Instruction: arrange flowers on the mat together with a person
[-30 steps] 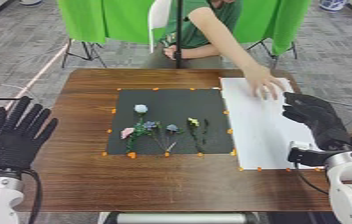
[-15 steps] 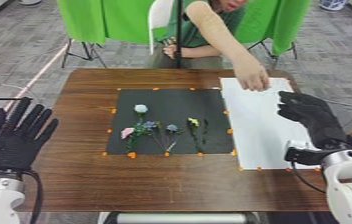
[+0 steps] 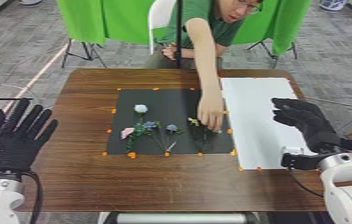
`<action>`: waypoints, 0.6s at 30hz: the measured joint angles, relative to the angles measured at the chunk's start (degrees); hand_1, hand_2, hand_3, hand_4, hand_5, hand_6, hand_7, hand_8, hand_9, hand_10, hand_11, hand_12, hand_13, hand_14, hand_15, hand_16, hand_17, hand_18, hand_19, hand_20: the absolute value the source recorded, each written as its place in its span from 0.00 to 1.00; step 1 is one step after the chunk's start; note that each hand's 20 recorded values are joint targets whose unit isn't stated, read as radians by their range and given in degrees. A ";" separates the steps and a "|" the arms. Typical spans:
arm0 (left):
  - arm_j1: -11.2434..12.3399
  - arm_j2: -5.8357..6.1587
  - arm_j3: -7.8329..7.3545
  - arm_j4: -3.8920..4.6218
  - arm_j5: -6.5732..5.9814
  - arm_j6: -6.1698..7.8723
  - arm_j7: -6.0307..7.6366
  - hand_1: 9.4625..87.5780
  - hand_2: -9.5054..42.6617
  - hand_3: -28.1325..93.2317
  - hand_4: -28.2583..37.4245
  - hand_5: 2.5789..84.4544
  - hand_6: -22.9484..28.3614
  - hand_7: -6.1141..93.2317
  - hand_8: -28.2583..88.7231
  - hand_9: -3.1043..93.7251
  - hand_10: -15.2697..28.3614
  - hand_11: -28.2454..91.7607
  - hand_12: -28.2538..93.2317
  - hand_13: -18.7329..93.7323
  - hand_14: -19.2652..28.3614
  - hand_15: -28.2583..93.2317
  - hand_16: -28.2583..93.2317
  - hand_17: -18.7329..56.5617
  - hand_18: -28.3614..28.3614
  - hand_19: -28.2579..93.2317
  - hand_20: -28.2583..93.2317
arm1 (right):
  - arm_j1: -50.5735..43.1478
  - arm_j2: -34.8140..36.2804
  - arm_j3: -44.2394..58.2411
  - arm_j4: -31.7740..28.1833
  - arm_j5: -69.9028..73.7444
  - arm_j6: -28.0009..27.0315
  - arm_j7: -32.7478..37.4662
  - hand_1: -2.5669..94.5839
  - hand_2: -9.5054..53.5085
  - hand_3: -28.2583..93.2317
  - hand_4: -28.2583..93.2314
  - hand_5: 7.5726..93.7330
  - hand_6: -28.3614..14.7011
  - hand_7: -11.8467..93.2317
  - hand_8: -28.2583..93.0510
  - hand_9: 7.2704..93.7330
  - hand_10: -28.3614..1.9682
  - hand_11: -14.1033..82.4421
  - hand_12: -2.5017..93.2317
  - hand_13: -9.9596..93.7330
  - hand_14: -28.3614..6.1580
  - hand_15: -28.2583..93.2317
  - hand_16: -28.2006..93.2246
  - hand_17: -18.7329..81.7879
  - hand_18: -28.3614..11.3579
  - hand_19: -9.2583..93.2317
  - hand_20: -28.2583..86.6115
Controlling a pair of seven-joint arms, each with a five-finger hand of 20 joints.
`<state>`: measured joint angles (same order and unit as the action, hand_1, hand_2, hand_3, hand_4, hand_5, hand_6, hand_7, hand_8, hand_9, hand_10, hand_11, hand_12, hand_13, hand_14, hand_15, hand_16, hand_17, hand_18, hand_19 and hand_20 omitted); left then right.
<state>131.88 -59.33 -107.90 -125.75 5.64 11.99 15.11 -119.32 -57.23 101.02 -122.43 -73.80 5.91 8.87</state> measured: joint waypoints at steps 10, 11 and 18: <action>0.18 -0.18 0.11 -0.01 0.03 0.00 0.04 0.20 0.43 0.82 0.00 0.46 0.55 0.13 0.16 0.40 0.65 0.38 0.29 0.39 0.68 0.44 0.17 0.18 0.75 0.50 0.35 | -0.35 -0.57 0.03 0.00 -0.16 -1.11 0.40 0.31 0.24 0.90 0.02 0.46 0.60 0.31 0.11 0.38 0.52 0.24 0.17 0.41 0.47 0.40 0.34 0.35 0.34 0.45 0.37; 0.18 -0.19 0.12 -0.01 0.03 -0.01 0.04 0.20 0.43 0.82 0.00 0.46 0.55 0.13 0.16 0.40 0.65 0.38 0.29 0.39 0.68 0.44 0.17 0.18 0.75 0.50 0.35 | -0.33 -0.60 0.01 0.00 -0.13 -1.18 0.38 0.31 0.24 0.90 0.02 0.46 0.60 0.31 0.11 0.38 0.52 0.24 0.17 0.41 0.47 0.40 0.34 0.35 0.34 0.45 0.37; 0.17 -0.20 0.15 0.03 -0.03 -0.01 0.06 0.15 0.52 0.82 0.00 0.46 0.55 0.13 0.16 0.40 0.65 0.38 0.29 0.39 0.69 0.44 0.17 0.17 0.76 0.50 0.35 | -0.18 -0.82 -0.40 0.00 0.00 -1.33 0.14 0.31 0.24 0.90 0.02 0.46 0.60 0.31 0.11 0.38 0.54 0.24 0.17 0.41 0.47 0.40 0.34 0.35 0.34 0.44 0.37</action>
<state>132.04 -59.53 -107.75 -125.72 5.61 11.98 15.17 -119.50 -58.06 100.63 -122.43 -73.80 4.58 9.01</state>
